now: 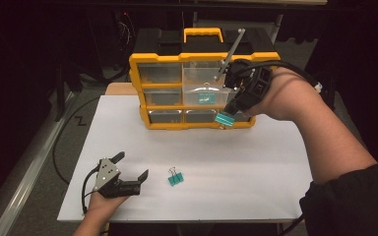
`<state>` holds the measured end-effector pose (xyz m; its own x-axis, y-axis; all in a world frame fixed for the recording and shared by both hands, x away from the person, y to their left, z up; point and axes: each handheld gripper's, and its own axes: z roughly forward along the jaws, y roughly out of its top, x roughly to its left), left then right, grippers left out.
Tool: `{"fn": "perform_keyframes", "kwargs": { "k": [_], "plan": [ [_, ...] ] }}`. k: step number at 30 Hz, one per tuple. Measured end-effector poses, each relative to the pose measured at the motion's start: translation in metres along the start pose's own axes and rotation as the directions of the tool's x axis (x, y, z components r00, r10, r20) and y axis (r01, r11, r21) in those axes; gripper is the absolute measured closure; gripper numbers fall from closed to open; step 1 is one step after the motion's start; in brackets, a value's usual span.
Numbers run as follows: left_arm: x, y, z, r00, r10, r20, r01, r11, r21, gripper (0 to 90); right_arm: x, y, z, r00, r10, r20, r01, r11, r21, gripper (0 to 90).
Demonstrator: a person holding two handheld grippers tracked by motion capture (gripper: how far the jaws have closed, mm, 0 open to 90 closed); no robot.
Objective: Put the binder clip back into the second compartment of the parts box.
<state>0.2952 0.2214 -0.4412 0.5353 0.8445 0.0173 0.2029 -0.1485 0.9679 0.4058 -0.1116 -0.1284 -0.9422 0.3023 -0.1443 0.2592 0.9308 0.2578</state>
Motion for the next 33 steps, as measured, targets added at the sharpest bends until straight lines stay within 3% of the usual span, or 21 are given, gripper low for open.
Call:
{"fn": "perform_keyframes", "kwargs": {
  "k": [17, 23, 33],
  "plan": [
    [0.001, 0.0, -0.001, 1.0, 0.0, 0.001, 0.0, 1.0, 0.002, 0.3, -0.014, 0.018, -0.04, 0.9991, 0.021, 0.038, -0.02, 0.999, -0.026, 90.0],
    [0.001, 0.0, -0.001, 1.0, 0.0, 0.0, 0.0, 1.0, -0.001, 0.3, -0.017, 0.027, -0.046, 0.9987, 0.009, 0.05, -0.007, 1.0, -0.026, 90.0],
    [0.0, -0.001, -0.001, 1.0, 0.004, 0.005, -0.004, 1.0, 0.001, 0.3, -0.03, 0.033, -0.048, 0.9967, 0.038, 0.072, -0.036, 0.999, -0.042, 90.0]
  ]
}}
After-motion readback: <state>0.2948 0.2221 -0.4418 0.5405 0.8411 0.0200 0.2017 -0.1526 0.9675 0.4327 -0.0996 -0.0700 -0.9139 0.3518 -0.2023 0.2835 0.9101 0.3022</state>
